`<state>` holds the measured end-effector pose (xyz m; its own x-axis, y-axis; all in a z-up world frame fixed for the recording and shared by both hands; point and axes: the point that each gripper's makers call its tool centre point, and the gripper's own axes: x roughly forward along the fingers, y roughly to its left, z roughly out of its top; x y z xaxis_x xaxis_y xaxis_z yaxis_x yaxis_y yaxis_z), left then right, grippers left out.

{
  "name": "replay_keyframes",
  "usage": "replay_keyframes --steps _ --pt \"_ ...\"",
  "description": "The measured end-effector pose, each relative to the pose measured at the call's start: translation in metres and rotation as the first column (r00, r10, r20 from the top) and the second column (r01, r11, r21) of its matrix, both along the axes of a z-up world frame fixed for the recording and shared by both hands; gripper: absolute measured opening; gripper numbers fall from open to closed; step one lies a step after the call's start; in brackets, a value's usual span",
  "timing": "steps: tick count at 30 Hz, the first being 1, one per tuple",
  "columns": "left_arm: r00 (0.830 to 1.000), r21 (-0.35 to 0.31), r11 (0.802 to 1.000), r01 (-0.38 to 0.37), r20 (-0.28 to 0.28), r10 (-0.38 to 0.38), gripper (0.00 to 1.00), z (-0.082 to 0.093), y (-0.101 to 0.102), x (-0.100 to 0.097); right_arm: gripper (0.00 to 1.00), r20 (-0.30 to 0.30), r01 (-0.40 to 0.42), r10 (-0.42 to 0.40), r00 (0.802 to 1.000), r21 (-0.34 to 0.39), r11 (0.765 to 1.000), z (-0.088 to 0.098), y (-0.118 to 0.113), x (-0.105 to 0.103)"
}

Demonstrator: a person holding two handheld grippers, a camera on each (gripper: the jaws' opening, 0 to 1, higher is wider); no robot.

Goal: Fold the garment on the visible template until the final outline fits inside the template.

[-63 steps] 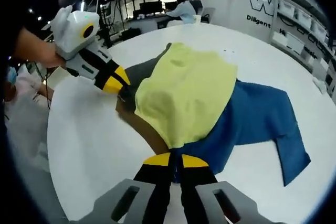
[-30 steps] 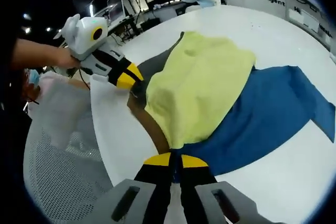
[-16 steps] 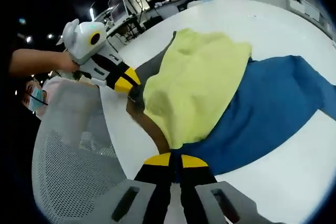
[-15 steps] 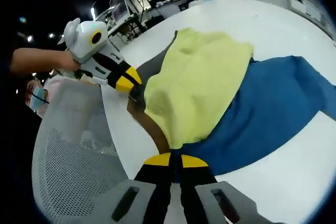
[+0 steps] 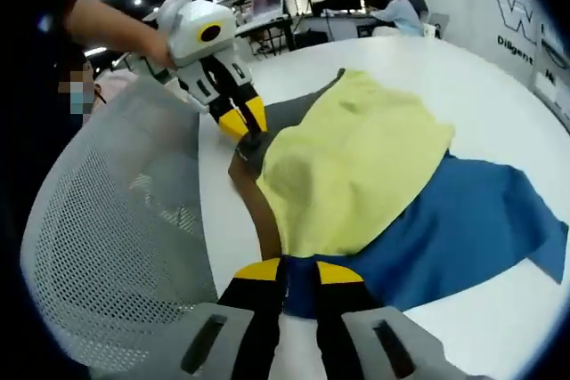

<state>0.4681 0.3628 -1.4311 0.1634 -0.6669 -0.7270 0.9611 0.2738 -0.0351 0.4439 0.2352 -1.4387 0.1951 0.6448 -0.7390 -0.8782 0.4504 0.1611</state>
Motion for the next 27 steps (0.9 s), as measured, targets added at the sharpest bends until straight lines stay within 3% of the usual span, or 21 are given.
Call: replay_keyframes --steps 3,5,8,12,16,20,24,27 --pt "0.999 0.003 1.000 0.015 0.036 -0.015 0.20 0.002 -0.001 0.001 0.23 0.061 -0.033 0.032 0.998 0.011 0.999 0.006 -0.001 -0.002" --pt "0.998 0.011 1.000 0.024 0.049 -0.024 0.23 0.002 -0.002 0.001 0.29 0.103 -0.086 0.087 0.991 -0.019 0.996 0.007 -0.004 -0.006" --pt "0.990 0.036 0.994 0.101 0.091 -0.104 0.25 0.001 -0.004 -0.004 0.30 0.119 -0.146 0.152 0.981 -0.063 0.987 0.003 -0.009 -0.016" --pt "0.974 0.054 0.983 0.173 0.140 -0.179 0.30 0.004 -0.008 -0.011 0.31 0.149 -0.147 0.160 0.976 -0.095 0.985 0.002 -0.015 -0.013" --pt "0.960 0.104 0.971 0.215 0.162 -0.230 0.30 0.000 -0.010 -0.011 0.28 0.217 -0.196 0.235 0.948 -0.184 0.963 -0.001 -0.023 -0.006" --pt "0.948 0.137 0.960 0.244 0.173 -0.265 0.28 -0.005 -0.011 -0.010 0.26 0.206 -0.204 0.243 0.948 -0.195 0.959 -0.005 -0.024 -0.004" --pt "0.954 0.151 0.963 0.221 0.169 -0.246 0.22 -0.008 -0.009 -0.004 0.24 0.204 -0.212 0.253 0.946 -0.203 0.956 -0.006 -0.024 -0.003" --pt "0.963 0.139 0.971 0.196 0.159 -0.217 0.18 -0.008 -0.010 -0.003 0.14 0.192 -0.225 0.264 0.945 -0.201 0.953 -0.007 -0.023 -0.008"
